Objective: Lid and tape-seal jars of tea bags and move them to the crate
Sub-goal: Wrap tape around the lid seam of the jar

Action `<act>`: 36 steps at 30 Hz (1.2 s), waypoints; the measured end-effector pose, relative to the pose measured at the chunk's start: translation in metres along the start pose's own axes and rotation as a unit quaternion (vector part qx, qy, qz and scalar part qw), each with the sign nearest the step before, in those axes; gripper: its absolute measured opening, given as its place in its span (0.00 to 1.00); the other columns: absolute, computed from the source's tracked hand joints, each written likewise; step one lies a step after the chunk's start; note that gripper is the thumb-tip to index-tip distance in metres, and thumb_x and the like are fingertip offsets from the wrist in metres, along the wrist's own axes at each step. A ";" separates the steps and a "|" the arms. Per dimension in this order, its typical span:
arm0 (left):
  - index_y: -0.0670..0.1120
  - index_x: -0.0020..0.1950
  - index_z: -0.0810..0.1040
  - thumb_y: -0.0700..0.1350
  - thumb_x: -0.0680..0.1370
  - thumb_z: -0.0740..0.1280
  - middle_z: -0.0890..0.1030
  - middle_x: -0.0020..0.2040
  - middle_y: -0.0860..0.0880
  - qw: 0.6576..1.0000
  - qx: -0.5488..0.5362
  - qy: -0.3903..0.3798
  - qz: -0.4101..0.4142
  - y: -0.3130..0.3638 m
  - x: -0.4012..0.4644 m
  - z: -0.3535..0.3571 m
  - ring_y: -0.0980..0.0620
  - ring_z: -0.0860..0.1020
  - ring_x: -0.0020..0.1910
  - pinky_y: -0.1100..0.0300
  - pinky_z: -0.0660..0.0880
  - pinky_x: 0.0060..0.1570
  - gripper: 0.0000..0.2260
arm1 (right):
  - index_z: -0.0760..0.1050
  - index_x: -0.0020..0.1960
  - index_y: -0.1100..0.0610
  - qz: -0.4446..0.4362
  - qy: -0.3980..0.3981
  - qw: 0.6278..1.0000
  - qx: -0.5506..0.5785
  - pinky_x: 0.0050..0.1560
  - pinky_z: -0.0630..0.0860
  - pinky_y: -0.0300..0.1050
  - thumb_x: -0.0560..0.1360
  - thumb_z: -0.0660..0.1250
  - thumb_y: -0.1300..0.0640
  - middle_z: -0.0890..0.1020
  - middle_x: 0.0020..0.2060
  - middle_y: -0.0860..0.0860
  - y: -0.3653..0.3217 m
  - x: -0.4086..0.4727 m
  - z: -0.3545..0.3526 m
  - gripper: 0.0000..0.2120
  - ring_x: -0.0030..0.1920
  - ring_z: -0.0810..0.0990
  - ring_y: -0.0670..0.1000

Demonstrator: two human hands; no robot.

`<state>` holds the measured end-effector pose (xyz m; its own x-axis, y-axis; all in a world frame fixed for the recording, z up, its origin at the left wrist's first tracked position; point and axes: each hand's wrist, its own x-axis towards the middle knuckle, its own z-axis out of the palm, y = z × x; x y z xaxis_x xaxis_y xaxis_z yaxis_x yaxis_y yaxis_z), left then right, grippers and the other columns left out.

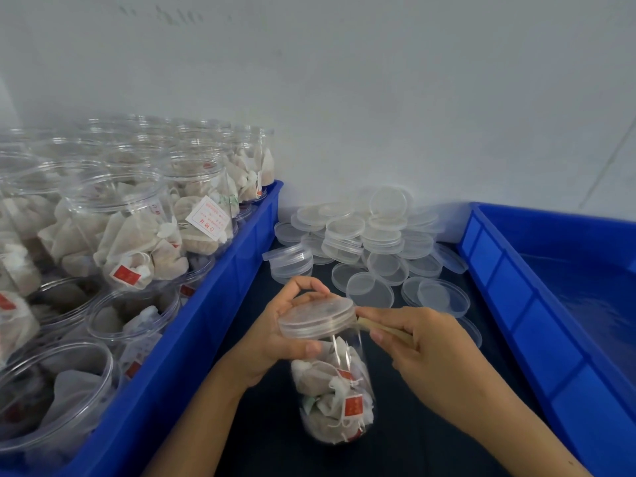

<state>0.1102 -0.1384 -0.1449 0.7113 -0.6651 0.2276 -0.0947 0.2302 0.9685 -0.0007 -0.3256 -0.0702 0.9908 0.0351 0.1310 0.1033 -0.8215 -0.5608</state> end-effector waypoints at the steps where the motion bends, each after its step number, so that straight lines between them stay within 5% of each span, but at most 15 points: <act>1: 0.51 0.61 0.73 0.51 0.61 0.81 0.76 0.64 0.40 1.000 0.007 0.008 -0.001 -0.001 0.000 0.000 0.37 0.76 0.62 0.40 0.74 0.62 0.32 | 0.69 0.58 0.23 0.002 0.003 1.000 -0.004 0.42 0.74 0.32 0.81 0.61 0.54 0.79 0.39 0.35 -0.001 -0.002 0.001 0.23 0.41 0.78 0.38; 5: 0.53 0.58 0.75 0.47 0.61 0.78 0.79 0.61 0.43 0.999 0.011 0.052 -0.007 -0.004 0.001 0.001 0.39 0.79 0.59 0.46 0.77 0.59 0.27 | 0.67 0.68 0.33 -0.015 0.026 0.999 -0.037 0.48 0.77 0.44 0.81 0.59 0.59 0.72 0.46 0.42 -0.006 -0.010 0.013 0.24 0.42 0.76 0.46; 10: 0.51 0.60 0.74 0.46 0.60 0.79 0.82 0.58 0.46 0.995 0.004 0.094 -0.028 -0.004 0.001 0.008 0.44 0.81 0.56 0.56 0.79 0.50 0.30 | 0.68 0.69 0.36 -0.027 0.048 0.994 -0.090 0.42 0.77 0.42 0.78 0.63 0.61 0.66 0.56 0.39 -0.002 -0.010 0.017 0.26 0.40 0.76 0.46; 15: 0.57 0.55 0.78 0.51 0.59 0.79 0.82 0.55 0.54 0.986 0.126 0.105 0.000 0.012 0.002 0.014 0.53 0.81 0.54 0.63 0.78 0.49 0.26 | 0.79 0.54 0.41 -0.016 0.089 0.994 -0.063 0.46 0.77 0.44 0.79 0.59 0.61 0.76 0.48 0.37 0.009 0.000 0.007 0.17 0.45 0.78 0.43; 19: 0.62 0.62 0.77 0.51 0.62 0.82 0.80 0.59 0.59 0.968 0.238 0.079 0.009 0.023 -0.004 0.015 0.57 0.79 0.58 0.62 0.78 0.55 0.30 | 0.77 0.43 0.43 -0.007 0.096 0.991 -0.088 0.38 0.73 0.36 0.77 0.61 0.45 0.75 0.45 0.38 0.014 0.005 0.004 0.08 0.43 0.76 0.41; 23: 0.63 0.73 0.66 0.60 0.59 0.81 0.72 0.64 0.67 0.924 0.372 0.073 -0.044 0.039 -0.010 0.017 0.63 0.72 0.64 0.55 0.71 0.66 0.45 | 0.76 0.43 0.44 -0.042 0.089 0.987 -0.129 0.38 0.75 0.38 0.77 0.64 0.44 0.73 0.47 0.38 0.011 0.006 0.006 0.07 0.42 0.76 0.44; 25: 0.61 0.77 0.57 0.67 0.58 0.73 0.66 0.67 0.66 0.863 0.496 0.039 -0.084 0.050 -0.009 0.022 0.63 0.68 0.65 0.55 0.70 0.65 0.51 | 0.75 0.43 0.45 -0.055 0.076 0.987 -0.131 0.39 0.76 0.41 0.77 0.64 0.45 0.72 0.47 0.39 0.009 0.005 0.010 0.07 0.40 0.77 0.45; 28: 0.56 0.75 0.57 0.68 0.66 0.68 0.65 0.66 0.57 0.778 0.619 0.014 -0.106 0.054 -0.002 0.037 0.56 0.68 0.62 0.57 0.68 0.54 0.42 | 0.73 0.41 0.47 -0.076 0.077 0.985 -0.137 0.36 0.77 0.43 0.76 0.63 0.47 0.71 0.46 0.41 0.007 0.005 0.013 0.07 0.37 0.76 0.47; 31: 0.55 0.68 0.64 0.70 0.69 0.66 0.69 0.61 0.56 0.787 0.607 0.068 -0.086 0.048 0.002 0.048 0.54 0.71 0.58 0.55 0.72 0.55 0.34 | 0.73 0.41 0.48 -0.068 0.093 0.985 -0.131 0.34 0.75 0.41 0.76 0.62 0.47 0.71 0.45 0.42 0.010 0.006 0.012 0.08 0.37 0.76 0.47; 36: 0.54 0.68 0.65 0.70 0.67 0.65 0.69 0.59 0.58 0.778 0.618 0.108 -0.031 0.035 0.002 0.052 0.57 0.71 0.56 0.59 0.70 0.50 0.35 | 0.74 0.41 0.50 -0.072 0.104 0.976 -0.178 0.29 0.67 0.37 0.78 0.62 0.49 0.70 0.46 0.43 0.017 0.009 0.014 0.08 0.34 0.73 0.49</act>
<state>0.0723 -0.1686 -0.1049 0.8291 -0.4814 0.2842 -0.5578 -0.7459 0.3638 0.0116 -0.3307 -0.0901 0.9255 0.0787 0.3705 0.1657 -0.9637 -0.2092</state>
